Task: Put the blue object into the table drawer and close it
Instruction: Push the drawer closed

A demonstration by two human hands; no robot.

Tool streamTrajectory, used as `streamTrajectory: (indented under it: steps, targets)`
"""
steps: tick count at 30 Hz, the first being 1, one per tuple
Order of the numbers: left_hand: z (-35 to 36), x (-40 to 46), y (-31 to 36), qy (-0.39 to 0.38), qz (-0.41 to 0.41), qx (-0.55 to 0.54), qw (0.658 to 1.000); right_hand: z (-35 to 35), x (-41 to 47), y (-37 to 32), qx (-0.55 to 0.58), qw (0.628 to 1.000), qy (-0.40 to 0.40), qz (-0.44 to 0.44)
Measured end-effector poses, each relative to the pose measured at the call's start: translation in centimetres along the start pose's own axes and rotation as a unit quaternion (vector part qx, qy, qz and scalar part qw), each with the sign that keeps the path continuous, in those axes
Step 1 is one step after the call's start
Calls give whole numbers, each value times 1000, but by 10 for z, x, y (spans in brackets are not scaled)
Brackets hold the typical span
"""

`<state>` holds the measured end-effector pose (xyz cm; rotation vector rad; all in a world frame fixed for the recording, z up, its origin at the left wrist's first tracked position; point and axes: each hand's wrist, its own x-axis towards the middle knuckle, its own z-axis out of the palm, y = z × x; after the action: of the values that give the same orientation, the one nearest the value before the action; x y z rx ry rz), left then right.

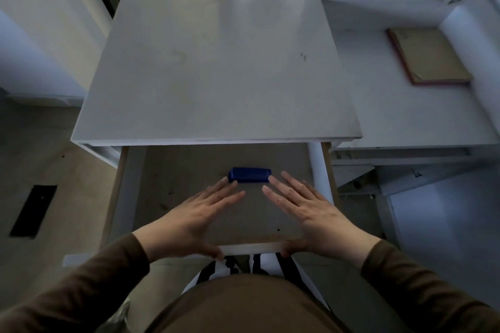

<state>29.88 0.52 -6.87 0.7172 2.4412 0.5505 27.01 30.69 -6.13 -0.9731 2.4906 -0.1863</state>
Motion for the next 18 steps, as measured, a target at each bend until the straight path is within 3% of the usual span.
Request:
streamTrajectory:
  steps: [9, 18]
  targets:
    - [-35, 17, -13, 149, -28, 166, 974, -26, 35, 21, -91, 991, 83, 50]
    - [-69, 50, -39, 193, -58, 207, 957, -56, 81, 44, -112, 981, 135, 86]
